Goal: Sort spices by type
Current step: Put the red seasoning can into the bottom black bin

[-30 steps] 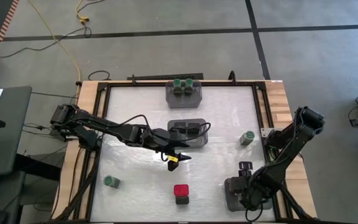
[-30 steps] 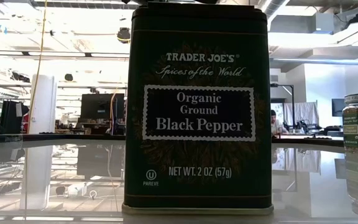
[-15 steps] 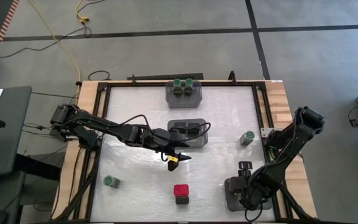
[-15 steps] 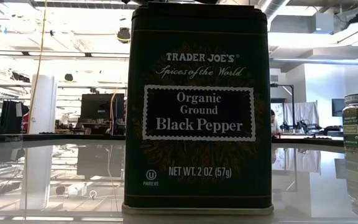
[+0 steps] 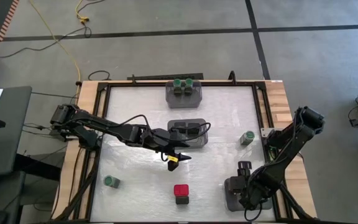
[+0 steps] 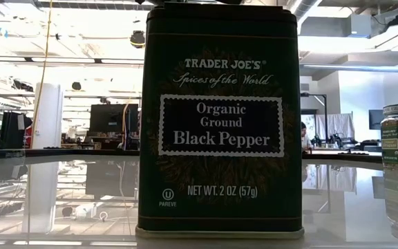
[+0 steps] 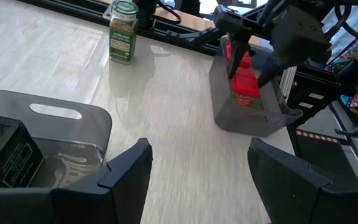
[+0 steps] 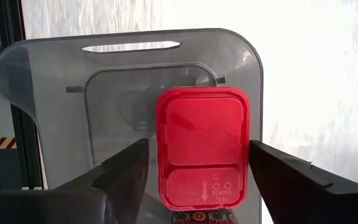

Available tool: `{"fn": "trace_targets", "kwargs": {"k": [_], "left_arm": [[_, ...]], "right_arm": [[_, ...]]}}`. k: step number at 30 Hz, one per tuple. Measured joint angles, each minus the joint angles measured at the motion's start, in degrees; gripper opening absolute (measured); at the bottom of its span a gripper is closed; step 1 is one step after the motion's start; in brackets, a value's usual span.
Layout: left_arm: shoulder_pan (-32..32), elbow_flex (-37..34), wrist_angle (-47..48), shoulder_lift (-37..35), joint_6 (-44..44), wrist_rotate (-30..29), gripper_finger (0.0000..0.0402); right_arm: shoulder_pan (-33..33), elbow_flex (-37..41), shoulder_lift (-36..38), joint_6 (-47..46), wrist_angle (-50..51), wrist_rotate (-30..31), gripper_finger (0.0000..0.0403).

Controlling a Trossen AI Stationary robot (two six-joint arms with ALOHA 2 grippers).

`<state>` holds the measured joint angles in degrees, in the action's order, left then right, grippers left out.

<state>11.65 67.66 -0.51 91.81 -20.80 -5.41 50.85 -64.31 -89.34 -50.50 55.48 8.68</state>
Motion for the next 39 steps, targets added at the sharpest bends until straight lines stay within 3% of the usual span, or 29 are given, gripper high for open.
{"fn": "trace_targets", "kwargs": {"k": [9, 17, 21, 28, 34, 39], "left_arm": [[-0.01, 0.00, -0.02, 0.00, -0.01, 0.00, 0.0254], [-0.01, 0.00, -0.02, 0.00, -0.02, 0.02, 0.0254], [0.01, 0.00, -0.02, 0.00, -2.78, 0.02, 0.0254], [-0.14, 0.00, 0.10, 0.00, -4.42, 0.02, 0.0254], [-0.63, -0.02, 1.89, 0.00, -7.38, 0.69, 0.0259], [-1.26, -0.02, 4.37, 0.00, -5.83, 0.66, 0.0297]], "right_arm": [[0.02, -1.62, 1.82, -0.06, 2.92, 0.25, 0.0322], [0.48, -3.28, 11.59, -5.62, 4.47, 5.67, 0.0322], [0.48, -3.28, 15.11, -8.00, 3.99, 11.47, 0.0322], [-1.16, -2.85, 16.00, -7.98, -0.77, 30.98, 0.0322], [-5.87, -0.82, 15.89, -8.00, -6.05, 32.14, 0.0322], [-8.16, -0.79, 15.33, -8.00, -8.25, 31.94, 0.0322]]}}
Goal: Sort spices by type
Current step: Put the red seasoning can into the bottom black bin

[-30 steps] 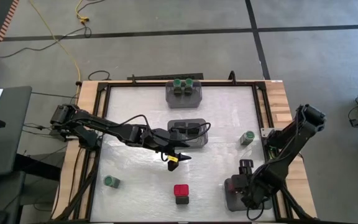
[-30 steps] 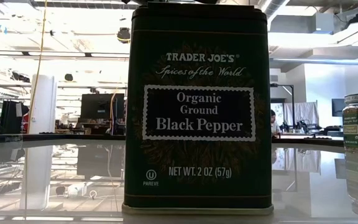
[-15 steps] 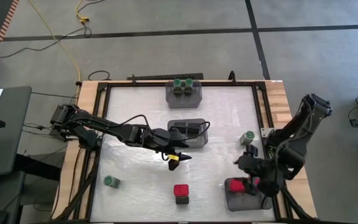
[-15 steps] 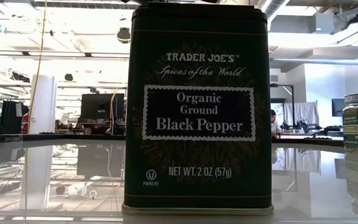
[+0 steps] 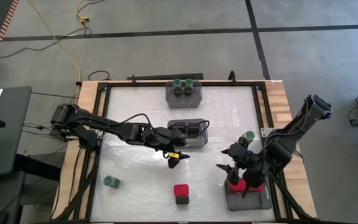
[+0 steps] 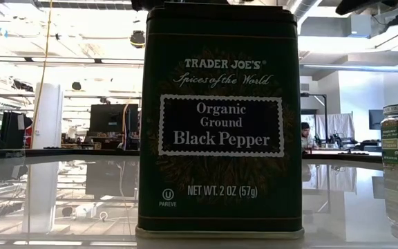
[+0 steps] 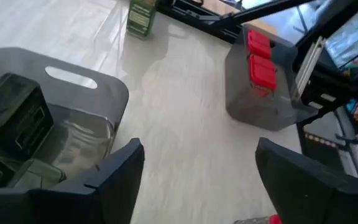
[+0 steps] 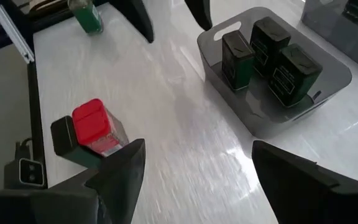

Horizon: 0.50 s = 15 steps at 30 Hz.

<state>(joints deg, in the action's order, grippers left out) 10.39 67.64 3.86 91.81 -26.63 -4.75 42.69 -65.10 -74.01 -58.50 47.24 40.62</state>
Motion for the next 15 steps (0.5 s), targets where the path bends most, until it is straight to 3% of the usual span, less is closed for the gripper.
{"fn": "trace_targets", "kwargs": {"k": [9, 15], "left_arm": [[0.09, 0.00, 1.47, 0.00, -1.33, 2.08, 0.0322], [0.65, 0.00, 11.13, 0.00, 0.06, 1.91, 0.0322]], "right_arm": [[-2.02, 0.02, -0.38, 0.31, -4.06, -0.13, 0.0322], [-3.35, 0.02, -0.38, 0.52, -3.99, -0.13, 0.0322]]}}
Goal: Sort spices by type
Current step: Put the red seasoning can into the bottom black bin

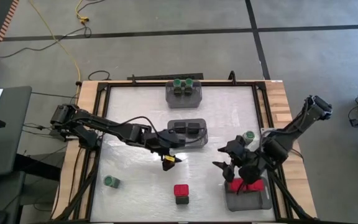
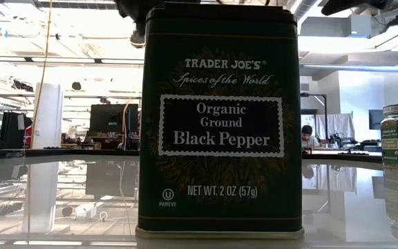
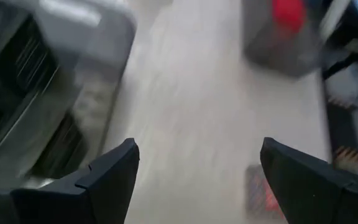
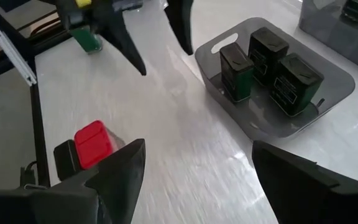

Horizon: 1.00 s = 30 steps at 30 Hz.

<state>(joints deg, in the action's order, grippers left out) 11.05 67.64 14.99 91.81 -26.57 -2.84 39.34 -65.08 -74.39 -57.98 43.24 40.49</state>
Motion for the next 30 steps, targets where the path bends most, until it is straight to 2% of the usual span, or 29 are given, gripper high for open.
{"fn": "trace_targets", "kwargs": {"k": [6, 13, 17, 22, 26, 30], "left_arm": [[0.61, 0.00, 8.03, 0.00, 4.47, -0.62, 0.0322], [1.90, 0.00, 5.81, 0.00, 0.48, -3.98, 0.0322], [5.34, 0.02, 4.10, 0.00, 1.50, -7.18, 0.0322], [10.50, 1.56, 4.88, 0.00, 0.26, -10.96, 0.0322], [13.76, 2.01, 4.69, 0.00, 1.98, -11.10, 0.0322], [16.16, 2.16, 5.24, 0.00, -3.41, -12.19, 0.0322]], "right_arm": [[-0.60, 0.00, 0.00, -0.04, 0.00, -0.01, 0.0322], [-0.41, 0.00, 0.00, 3.06, 2.90, -0.52, 0.0322], [0.60, 0.00, 0.09, 2.65, 9.29, -5.84, 0.0322], [4.21, 0.00, 0.33, -1.11, 17.40, -6.21, 0.0322], [8.07, 0.00, 1.48, -2.64, 20.90, -6.21, 0.0322], [11.90, 0.00, 2.14, -3.43, 22.58, -5.05, 0.0322]]}}
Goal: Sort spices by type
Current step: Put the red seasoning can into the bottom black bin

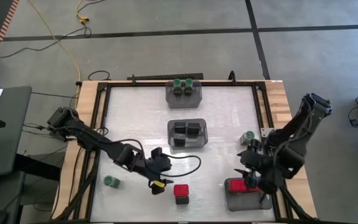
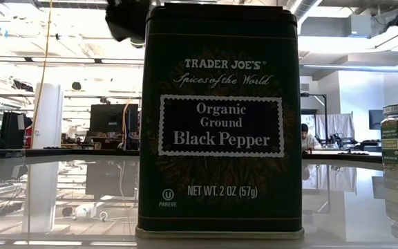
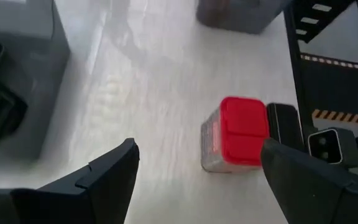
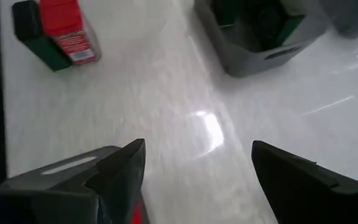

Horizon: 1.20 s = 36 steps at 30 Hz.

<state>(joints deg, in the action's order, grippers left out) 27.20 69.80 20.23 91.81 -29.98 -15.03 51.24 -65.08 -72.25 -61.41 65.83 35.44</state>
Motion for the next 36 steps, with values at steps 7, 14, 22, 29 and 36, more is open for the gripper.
{"fn": "trace_targets", "kwargs": {"k": [7, 14, 22, 29, 36], "left_arm": [[5.18, -0.02, 0.81, 0.09, -6.66, -7.86, 0.0322], [8.48, -0.10, 3.15, 1.30, -10.16, -12.04, 0.0322], [8.65, -0.07, 1.93, 5.56, -9.97, -10.70, 0.0322], [8.50, -0.11, -0.86, 9.81, -9.72, -8.80, 0.0322], [8.05, -0.15, -3.69, 11.44, -8.09, -7.72, 0.0322]], "right_arm": [[4.14, 0.00, -0.11, -4.43, 4.18, 4.65, 0.0322], [4.66, 0.00, -0.13, -5.07, 5.08, 4.87, 0.0322], [5.44, 0.00, -0.18, -5.16, 4.23, 4.90, 0.0322], [5.29, 0.00, -0.18, -5.10, 3.99, 4.92, 0.0322], [5.29, 0.00, -0.18, -5.11, 3.99, 4.94, 0.0322]]}}
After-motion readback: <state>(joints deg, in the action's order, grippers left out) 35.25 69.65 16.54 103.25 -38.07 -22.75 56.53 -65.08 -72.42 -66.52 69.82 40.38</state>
